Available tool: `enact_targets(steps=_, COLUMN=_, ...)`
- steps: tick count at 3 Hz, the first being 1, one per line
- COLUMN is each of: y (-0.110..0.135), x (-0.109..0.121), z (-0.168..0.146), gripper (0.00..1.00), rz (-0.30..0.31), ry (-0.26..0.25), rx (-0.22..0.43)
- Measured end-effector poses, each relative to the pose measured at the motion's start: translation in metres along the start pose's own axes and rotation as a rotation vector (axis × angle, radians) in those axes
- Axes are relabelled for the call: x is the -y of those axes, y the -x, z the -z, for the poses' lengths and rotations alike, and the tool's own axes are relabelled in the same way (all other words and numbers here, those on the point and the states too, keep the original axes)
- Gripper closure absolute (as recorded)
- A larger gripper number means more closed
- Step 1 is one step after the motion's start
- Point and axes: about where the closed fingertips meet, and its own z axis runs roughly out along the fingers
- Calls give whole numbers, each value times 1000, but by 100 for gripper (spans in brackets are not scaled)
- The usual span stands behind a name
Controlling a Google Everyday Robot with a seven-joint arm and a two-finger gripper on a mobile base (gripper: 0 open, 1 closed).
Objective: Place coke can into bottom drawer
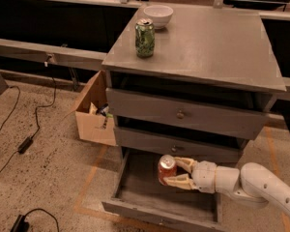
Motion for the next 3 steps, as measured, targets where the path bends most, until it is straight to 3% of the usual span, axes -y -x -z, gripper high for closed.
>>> enact_targets(steps=2, y=-113, x=13, z=-16, gripper=100, rz=-13, ry=-29, rx=-90)
enact_targets(steps=3, y=-166, x=24, z=-33, gripper=100, rz=-7, ry=1, rx=-147)
